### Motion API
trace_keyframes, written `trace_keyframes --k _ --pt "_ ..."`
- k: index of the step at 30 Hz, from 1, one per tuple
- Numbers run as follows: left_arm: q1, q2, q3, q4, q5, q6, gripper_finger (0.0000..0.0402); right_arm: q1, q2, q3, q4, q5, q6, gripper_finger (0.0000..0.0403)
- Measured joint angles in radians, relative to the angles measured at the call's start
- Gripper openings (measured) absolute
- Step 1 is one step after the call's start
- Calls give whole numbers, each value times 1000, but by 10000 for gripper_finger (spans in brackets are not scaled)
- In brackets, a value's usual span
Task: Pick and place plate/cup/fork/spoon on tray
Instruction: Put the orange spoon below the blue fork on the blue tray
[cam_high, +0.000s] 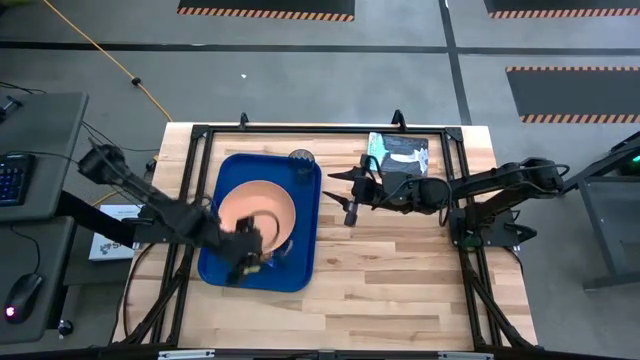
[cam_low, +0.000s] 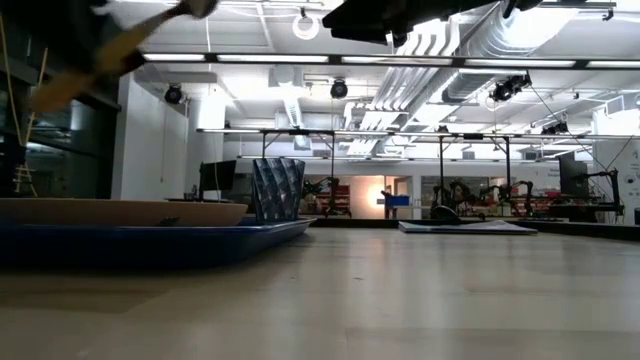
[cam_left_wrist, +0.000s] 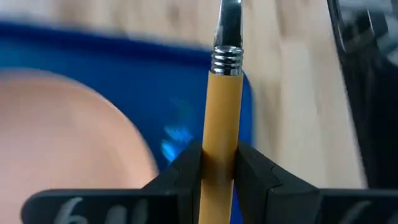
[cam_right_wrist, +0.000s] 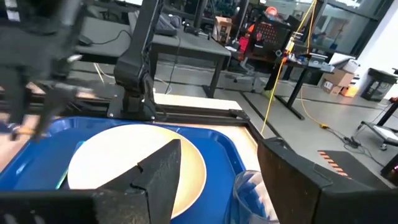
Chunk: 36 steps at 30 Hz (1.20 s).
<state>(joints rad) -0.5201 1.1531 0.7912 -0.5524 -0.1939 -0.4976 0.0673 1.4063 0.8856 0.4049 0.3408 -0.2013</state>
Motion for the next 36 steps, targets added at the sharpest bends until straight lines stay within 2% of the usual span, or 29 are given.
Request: trace_keyframes --k 4,8,12,21,32,36 --pt "-118 111 48 -132 39 -226 54 -2 0 0 -5 0 18 206" --pt "-201 210 73 -245 42 -318 54 -2 0 0 -9 0 10 206" --pt "-231 283 73 -290 31 -313 54 -2 0 0 -13 0 9 206" --pt "-235 404 73 -293 104 -311 54 -2 0 0 -14 -5 -7 206" --pt "-234 458 73 -300 105 -143 55 -2 0 0 -14 -8 0 206" --pt "-234 458 73 -299 105 -57 75 -2 0 0 -19 -8 2 206"
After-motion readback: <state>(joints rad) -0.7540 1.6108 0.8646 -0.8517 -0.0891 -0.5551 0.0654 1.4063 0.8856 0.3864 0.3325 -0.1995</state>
